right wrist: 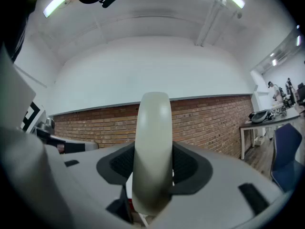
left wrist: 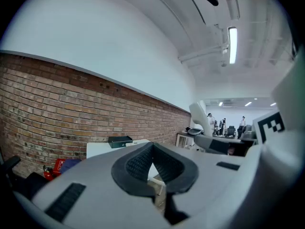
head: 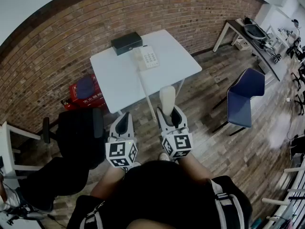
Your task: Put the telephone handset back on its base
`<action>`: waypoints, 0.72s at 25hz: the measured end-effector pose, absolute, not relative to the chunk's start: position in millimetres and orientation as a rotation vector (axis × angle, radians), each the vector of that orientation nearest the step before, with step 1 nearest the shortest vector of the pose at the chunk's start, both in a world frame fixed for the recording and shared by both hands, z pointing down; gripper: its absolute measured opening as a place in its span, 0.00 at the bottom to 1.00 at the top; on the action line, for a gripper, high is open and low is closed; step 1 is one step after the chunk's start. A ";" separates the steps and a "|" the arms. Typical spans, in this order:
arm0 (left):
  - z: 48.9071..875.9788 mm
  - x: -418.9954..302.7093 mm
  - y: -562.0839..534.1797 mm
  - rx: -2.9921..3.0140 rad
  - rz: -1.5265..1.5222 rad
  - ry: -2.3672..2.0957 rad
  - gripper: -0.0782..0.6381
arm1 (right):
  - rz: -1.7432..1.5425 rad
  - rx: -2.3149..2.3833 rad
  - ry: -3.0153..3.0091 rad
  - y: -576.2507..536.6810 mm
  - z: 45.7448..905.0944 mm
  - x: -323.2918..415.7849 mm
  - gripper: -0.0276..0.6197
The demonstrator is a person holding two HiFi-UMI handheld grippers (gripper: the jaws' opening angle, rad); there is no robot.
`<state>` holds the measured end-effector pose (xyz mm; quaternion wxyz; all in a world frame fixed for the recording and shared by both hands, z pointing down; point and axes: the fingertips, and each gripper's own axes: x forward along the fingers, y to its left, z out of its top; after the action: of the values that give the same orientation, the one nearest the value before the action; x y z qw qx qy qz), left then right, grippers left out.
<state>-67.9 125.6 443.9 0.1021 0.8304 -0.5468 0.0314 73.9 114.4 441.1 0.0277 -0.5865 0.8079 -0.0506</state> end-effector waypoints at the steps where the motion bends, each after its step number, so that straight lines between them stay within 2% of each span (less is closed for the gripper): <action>1: 444.8 -69.8 126.4 2.448 0.093 -1.615 0.10 | -0.165 -1.813 2.492 115.0 442.8 73.4 0.35; 18: 449.6 -112.4 134.0 2.454 0.091 -1.598 0.10 | -0.158 -1.905 2.455 105.4 447.5 42.8 0.35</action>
<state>-112.4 134.0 449.6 0.1056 0.8329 -0.5424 0.0310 42.8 105.4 447.5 0.0150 -0.6121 0.7890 -0.0509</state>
